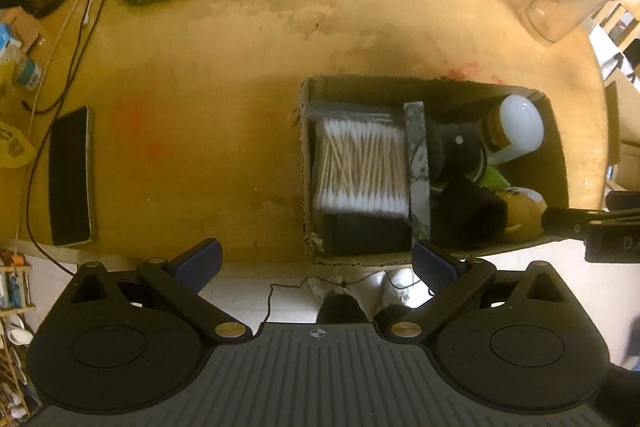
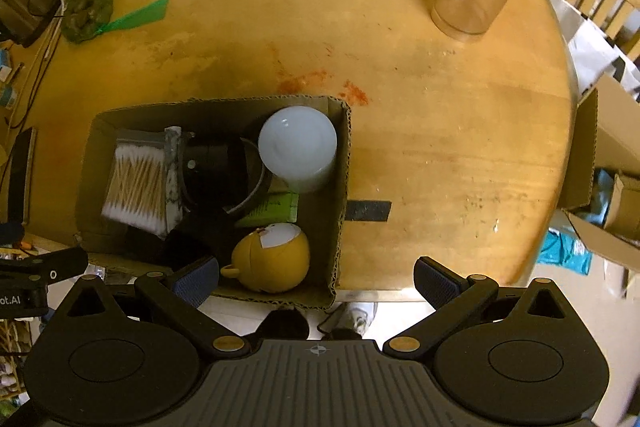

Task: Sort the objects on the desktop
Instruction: 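Withdraw both open grippers from above the box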

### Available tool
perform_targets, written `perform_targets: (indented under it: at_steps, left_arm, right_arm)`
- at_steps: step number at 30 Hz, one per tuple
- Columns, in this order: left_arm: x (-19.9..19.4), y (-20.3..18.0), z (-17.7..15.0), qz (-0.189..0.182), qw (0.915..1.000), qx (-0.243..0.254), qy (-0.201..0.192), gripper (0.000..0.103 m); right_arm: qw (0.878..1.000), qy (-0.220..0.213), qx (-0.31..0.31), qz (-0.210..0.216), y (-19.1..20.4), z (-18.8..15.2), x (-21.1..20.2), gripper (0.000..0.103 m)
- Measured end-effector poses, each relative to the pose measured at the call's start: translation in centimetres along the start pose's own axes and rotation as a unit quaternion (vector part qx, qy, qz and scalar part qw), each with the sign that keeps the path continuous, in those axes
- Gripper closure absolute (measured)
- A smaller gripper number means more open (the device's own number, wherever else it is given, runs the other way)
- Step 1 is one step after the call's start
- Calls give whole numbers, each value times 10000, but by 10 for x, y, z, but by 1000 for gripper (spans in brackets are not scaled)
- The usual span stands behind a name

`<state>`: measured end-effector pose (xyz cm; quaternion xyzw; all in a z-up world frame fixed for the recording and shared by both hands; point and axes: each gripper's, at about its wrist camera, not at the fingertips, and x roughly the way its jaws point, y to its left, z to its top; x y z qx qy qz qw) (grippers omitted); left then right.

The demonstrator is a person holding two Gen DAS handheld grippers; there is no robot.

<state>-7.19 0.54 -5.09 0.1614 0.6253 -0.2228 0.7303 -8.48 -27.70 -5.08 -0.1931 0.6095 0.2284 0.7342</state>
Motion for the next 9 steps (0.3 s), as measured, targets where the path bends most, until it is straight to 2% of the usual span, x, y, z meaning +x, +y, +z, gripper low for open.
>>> perform_targets:
  at_steps: [9]
  left_arm:
    - [5,10,10,-113,9999,80,65,0]
  right_arm:
    - [9996,158,154,-185,4,7,6,0]
